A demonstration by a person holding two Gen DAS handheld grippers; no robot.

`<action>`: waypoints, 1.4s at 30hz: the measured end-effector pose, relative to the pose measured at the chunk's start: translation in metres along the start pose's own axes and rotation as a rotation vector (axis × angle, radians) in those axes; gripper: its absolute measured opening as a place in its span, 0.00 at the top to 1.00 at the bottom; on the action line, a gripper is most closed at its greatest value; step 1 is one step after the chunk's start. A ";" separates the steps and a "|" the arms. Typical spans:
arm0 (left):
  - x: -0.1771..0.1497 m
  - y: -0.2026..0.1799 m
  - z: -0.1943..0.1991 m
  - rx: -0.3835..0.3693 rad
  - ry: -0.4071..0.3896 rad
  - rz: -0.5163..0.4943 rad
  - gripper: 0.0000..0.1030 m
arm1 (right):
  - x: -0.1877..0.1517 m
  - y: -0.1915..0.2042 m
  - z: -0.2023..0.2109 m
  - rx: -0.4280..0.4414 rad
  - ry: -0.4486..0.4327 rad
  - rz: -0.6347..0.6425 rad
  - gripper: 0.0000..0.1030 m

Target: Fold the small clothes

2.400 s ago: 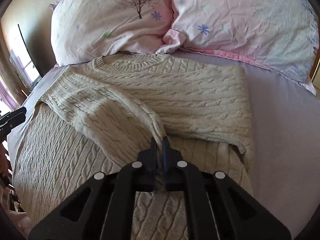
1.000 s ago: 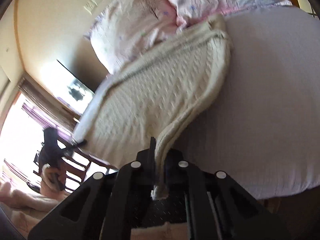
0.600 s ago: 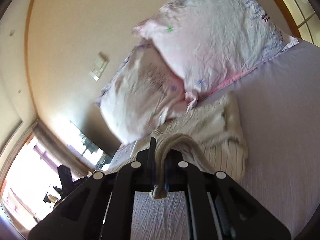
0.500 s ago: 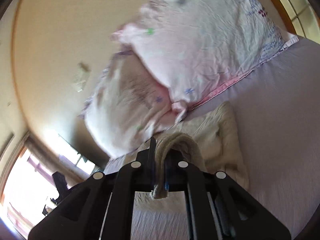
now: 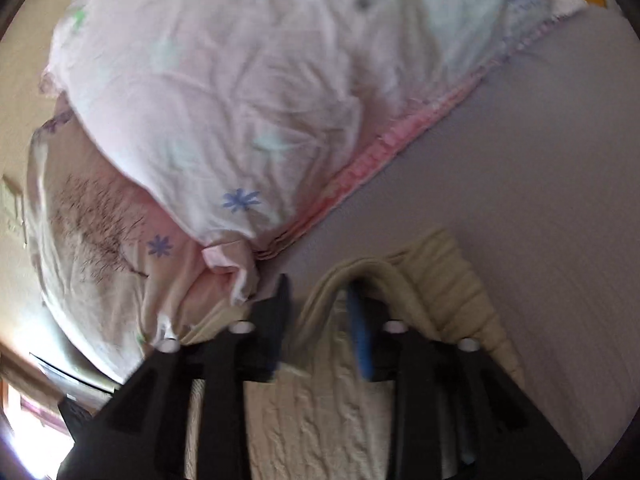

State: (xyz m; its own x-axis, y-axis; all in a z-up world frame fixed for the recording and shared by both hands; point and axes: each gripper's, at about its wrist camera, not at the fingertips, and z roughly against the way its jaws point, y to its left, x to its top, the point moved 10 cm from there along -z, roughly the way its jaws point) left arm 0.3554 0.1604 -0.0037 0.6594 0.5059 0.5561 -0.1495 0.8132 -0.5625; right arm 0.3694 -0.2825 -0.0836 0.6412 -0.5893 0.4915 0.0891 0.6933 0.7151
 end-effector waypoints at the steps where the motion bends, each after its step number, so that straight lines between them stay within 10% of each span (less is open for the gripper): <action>1: 0.011 0.001 0.017 -0.007 -0.082 0.001 0.65 | 0.002 0.003 -0.003 0.001 0.002 0.010 0.52; 2: 0.016 0.003 0.028 0.000 -0.120 -0.006 0.35 | 0.001 0.006 -0.003 0.002 0.005 0.022 0.48; 3: 0.017 0.004 0.034 0.021 -0.127 -0.020 0.28 | -0.001 0.010 0.001 0.001 0.007 0.040 0.42; 10: -0.067 0.015 0.027 0.044 0.167 -0.161 0.28 | -0.018 0.036 0.065 0.067 -0.093 0.218 0.19; 18: -0.110 0.011 0.003 -0.017 0.263 -0.104 0.45 | -0.030 0.029 0.089 0.128 -0.137 0.256 0.15; 21: -0.111 0.010 -0.009 -0.034 0.275 -0.014 0.80 | -0.033 0.029 0.092 0.163 -0.135 0.243 0.14; 24: -0.104 -0.002 -0.005 -0.019 0.252 0.024 0.86 | -0.031 0.033 0.102 0.183 -0.162 0.257 0.14; 30: -0.092 -0.158 0.018 -0.107 0.168 -0.226 0.88 | -0.004 0.024 0.145 0.125 -0.334 0.279 0.14; 35: -0.178 -0.315 -0.026 -0.279 0.283 -0.424 0.88 | 0.019 -0.009 0.166 0.066 -0.399 0.201 0.14; 42: -0.282 -0.367 -0.091 -0.343 0.536 -0.398 0.81 | 0.033 -0.045 0.159 0.051 -0.328 0.110 0.14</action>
State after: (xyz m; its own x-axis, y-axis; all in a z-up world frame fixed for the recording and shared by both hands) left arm 0.2915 -0.3066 -0.0100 0.8973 -0.0889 0.4323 0.3557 0.7255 -0.5891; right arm 0.2658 -0.3992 -0.0210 0.3649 -0.6203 0.6943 -0.0103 0.7430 0.6692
